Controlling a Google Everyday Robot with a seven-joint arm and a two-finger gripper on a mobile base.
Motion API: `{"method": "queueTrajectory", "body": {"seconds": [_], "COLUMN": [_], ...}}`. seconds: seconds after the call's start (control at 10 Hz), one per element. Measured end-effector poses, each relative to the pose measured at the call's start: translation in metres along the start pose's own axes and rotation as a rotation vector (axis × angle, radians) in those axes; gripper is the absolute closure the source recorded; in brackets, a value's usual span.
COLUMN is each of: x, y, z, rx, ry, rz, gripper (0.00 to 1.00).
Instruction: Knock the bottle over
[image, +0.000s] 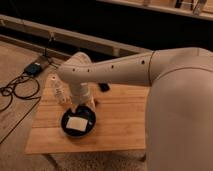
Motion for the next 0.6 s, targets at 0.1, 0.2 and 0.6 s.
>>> {"method": "queueTrajectory", "body": {"seconds": [0.1,0.2,0.6], "x": [0.0,0.0,-0.004], "y": [0.0,0.0,0.0021], "z": [0.0,0.0,0.0026], "rx": [0.0,0.0,0.006], "ry": [0.0,0.0,-0.004], "rz": [0.0,0.0,-0.006], "gripper": [0.35,0.35,0.35]}}
